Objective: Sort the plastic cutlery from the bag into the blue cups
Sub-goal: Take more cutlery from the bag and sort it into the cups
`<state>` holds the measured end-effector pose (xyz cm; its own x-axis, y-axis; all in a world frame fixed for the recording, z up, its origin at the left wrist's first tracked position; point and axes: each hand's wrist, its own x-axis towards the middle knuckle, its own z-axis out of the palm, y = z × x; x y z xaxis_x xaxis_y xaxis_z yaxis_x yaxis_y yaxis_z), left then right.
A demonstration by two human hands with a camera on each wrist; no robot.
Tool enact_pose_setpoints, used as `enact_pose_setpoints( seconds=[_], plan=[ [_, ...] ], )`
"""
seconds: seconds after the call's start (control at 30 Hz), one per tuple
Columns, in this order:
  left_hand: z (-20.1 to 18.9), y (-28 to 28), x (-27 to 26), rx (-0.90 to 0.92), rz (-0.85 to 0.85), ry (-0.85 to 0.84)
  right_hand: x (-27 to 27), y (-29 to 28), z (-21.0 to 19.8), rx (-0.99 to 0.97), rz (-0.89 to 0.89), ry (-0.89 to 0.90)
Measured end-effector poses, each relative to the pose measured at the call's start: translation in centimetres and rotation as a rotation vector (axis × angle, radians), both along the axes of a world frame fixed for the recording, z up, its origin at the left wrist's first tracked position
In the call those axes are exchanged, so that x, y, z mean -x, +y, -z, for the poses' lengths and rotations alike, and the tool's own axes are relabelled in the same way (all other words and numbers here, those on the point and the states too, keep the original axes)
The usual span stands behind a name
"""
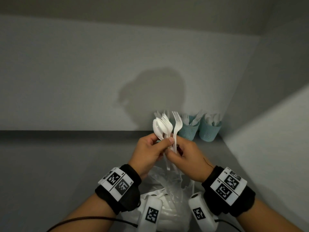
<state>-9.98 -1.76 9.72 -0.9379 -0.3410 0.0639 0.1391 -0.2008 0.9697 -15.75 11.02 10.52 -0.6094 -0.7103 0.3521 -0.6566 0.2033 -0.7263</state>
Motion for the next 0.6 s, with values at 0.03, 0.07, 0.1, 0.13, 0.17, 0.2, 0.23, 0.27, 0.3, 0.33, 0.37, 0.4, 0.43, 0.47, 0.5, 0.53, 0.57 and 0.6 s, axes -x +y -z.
enact_pose_setpoints(
  seconds=[0.03, 0.07, 0.1, 0.13, 0.17, 0.2, 0.23, 0.27, 0.3, 0.33, 0.37, 0.4, 0.43, 0.47, 0.5, 0.53, 0.57, 0.6],
  plan=[
    [0.1, -0.09, 0.1, -0.001, -0.012, 0.004, 0.02, -0.01, 0.13, 0.003, -0.03, -0.037],
    [0.16, -0.16, 0.14, 0.008, -0.011, 0.007, 0.16, 0.03, 0.36, 0.011, -0.048, -0.069],
    [0.23, -0.22, 0.17, 0.017, -0.003, 0.011, 0.26, 0.13, 0.5, 0.018, -0.053, -0.084],
    [0.3, -0.31, 0.14, 0.021, 0.01, 0.016, 0.29, 0.21, 0.57, 0.018, -0.049, -0.08],
    [0.39, -0.38, 0.1, 0.018, 0.023, 0.021, 0.3, 0.28, 0.61, 0.011, -0.047, -0.064],
    [0.46, -0.45, 0.05, 0.009, 0.033, 0.025, 0.38, 0.33, 0.67, 0.005, -0.045, -0.04],
    [0.52, -0.51, 0.02, -0.001, 0.04, 0.029, 0.42, 0.35, 0.67, 0.0, -0.038, -0.018],
    [0.58, -0.55, 0.01, -0.013, 0.048, 0.033, 0.5, 0.33, 0.69, -0.003, -0.018, -0.005],
    [0.62, -0.56, 0.03, -0.026, 0.057, 0.034, 0.57, 0.34, 0.66, 0.003, 0.009, -0.001],
    [0.6, -0.57, 0.04, -0.035, 0.067, 0.034, 0.67, 0.32, 0.68, 0.015, 0.037, -0.008],
    [0.5, -0.56, 0.04, -0.041, 0.077, 0.035, 0.74, 0.33, 0.6, 0.033, 0.054, -0.021],
    [0.42, -0.57, 0.06, -0.046, 0.087, 0.038, 0.77, 0.32, 0.51, 0.048, 0.062, -0.04],
    [0.36, -0.66, 0.1, -0.052, 0.096, 0.04, 0.72, 0.38, 0.33, 0.056, 0.057, -0.067],
    [0.29, -0.77, 0.12, -0.057, 0.103, 0.041, 0.75, 0.45, 0.18, 0.061, 0.045, -0.105],
    [0.22, -0.86, 0.15, -0.057, 0.108, 0.039, 0.79, 0.59, 0.01, 0.067, 0.026, -0.153],
    [0.21, -0.91, 0.17, -0.057, 0.114, 0.039, 0.88, 0.76, -0.1, 0.075, 0.009, -0.205],
    [0.26, -0.93, 0.19, -0.056, 0.121, 0.039, 0.89, 0.87, -0.24, 0.085, -0.003, -0.259],
    [0.29, -0.91, 0.23, -0.059, 0.128, 0.038, 0.9, 0.91, -0.28, 0.099, 0.001, -0.302]
  ],
)
